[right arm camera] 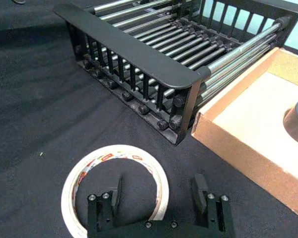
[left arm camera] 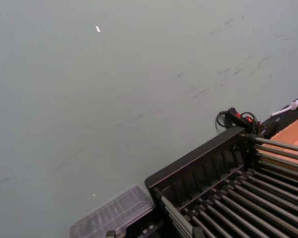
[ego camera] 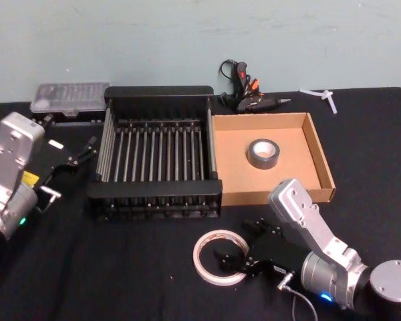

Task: Pick up the white tape and place it into the black box , Pick up the silver tape and place it into the brown box.

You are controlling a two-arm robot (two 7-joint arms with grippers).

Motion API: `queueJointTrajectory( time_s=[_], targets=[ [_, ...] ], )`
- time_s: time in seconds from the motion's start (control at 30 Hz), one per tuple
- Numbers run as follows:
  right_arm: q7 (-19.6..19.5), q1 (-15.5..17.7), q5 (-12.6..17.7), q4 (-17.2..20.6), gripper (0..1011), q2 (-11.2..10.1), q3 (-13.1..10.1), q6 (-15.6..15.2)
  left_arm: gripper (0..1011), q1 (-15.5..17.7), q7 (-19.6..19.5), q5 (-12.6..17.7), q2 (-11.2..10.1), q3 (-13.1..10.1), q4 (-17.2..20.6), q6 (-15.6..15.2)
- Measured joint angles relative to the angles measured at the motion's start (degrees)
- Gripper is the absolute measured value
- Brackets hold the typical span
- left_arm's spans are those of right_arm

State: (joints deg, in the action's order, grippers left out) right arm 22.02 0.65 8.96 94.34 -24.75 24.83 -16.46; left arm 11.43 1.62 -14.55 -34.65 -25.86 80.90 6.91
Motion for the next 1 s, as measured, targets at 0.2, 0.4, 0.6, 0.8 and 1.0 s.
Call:
queueJointTrajectory(
  time_s=[0.2,0.4,0.6,0.8,1.0],
  targets=[
    [0.0,0.0,0.1,0.0,798,0.0,0.0,0.0,1001,0.0,0.0,0.0,0.0,0.0,0.0,0.0],
    [0.1,0.0,0.1,0.0,625,0.0,0.0,0.0,1001,0.0,0.0,0.0,0.0,0.0,0.0,0.0],
    [0.1,0.0,0.1,0.0,446,0.0,0.0,0.0,1001,0.0,0.0,0.0,0.0,0.0,0.0,0.0],
    [0.1,0.0,0.1,0.0,221,0.0,0.0,0.0,1001,0.0,0.0,0.0,0.0,0.0,0.0,0.0],
    [0.1,0.0,0.2,0.0,94,0.0,0.0,0.0,1001,0.0,0.0,0.0,0.0,0.0,0.0,0.0]
  ],
)
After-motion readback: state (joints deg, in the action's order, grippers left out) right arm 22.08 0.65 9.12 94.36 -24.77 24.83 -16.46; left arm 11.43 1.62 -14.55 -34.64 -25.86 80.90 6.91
